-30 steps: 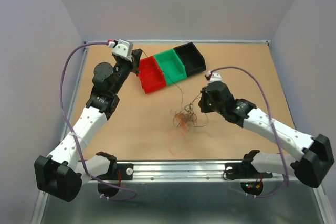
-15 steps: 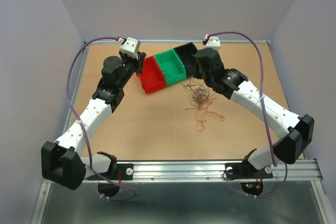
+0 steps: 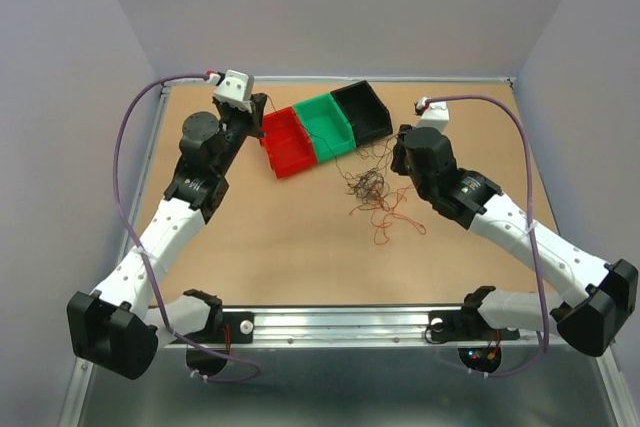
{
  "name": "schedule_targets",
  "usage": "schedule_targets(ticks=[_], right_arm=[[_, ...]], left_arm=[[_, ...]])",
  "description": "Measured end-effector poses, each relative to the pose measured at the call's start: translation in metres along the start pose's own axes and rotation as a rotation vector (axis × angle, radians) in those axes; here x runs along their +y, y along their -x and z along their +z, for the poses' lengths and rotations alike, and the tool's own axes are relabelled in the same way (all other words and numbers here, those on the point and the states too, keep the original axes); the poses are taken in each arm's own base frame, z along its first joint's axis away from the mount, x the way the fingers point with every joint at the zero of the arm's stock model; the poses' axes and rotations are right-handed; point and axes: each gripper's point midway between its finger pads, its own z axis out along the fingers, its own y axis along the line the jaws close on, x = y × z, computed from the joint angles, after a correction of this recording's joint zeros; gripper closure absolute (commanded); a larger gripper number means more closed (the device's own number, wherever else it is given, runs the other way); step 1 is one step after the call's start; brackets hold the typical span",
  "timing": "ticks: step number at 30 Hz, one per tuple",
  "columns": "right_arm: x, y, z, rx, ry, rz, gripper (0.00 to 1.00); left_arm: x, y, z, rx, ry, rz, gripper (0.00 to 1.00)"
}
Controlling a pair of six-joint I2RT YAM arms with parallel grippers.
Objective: Untangle the cables
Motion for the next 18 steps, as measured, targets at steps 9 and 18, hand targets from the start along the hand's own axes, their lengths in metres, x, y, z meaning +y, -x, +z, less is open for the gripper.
schedule_targets(ticks=[9,18], right_arm=[[-0.008,-0.028,0.011,0.003,-0.023,-0.001,0.00],[-0.036,-0.132,0.054,0.250,-0.179,-0.090,0.00]], left_arm=[[0.001,0.061,-0.016,-0.090,0.005,0.021,1.00],[0.009,0.243,-0.029,-0.356,0.057,0.032,1.00]])
